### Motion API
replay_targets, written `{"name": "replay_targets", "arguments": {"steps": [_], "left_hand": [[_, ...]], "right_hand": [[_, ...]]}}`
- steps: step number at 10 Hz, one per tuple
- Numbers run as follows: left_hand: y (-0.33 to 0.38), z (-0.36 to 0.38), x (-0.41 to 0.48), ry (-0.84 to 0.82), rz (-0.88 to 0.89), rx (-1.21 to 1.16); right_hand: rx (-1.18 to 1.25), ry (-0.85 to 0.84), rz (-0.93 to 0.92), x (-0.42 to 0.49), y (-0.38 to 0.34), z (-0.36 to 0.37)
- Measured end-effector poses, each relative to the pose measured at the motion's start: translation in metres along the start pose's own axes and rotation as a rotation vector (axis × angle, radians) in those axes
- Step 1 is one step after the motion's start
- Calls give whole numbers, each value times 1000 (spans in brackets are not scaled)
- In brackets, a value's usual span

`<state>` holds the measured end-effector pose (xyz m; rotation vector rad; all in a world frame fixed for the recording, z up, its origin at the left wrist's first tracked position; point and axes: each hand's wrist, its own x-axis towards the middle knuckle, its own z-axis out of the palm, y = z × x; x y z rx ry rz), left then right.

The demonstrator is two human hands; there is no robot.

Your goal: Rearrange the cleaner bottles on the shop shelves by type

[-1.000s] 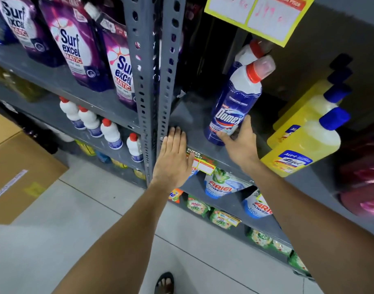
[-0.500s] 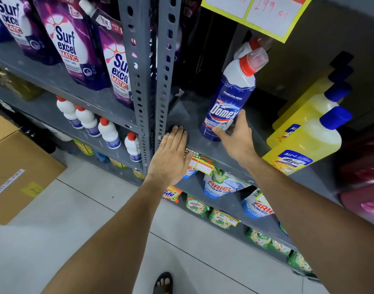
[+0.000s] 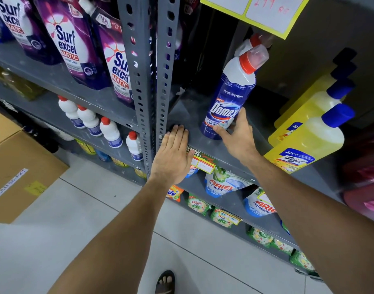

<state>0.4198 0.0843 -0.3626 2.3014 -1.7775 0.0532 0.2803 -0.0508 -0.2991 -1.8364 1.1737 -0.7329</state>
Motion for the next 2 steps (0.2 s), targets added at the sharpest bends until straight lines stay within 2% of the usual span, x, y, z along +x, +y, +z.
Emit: {"name": "replay_targets", "arguments": {"steps": [2], "left_hand": [[1, -4, 1, -31, -17, 2]], "right_hand": [[3, 56, -13, -11, -5, 2]]}}
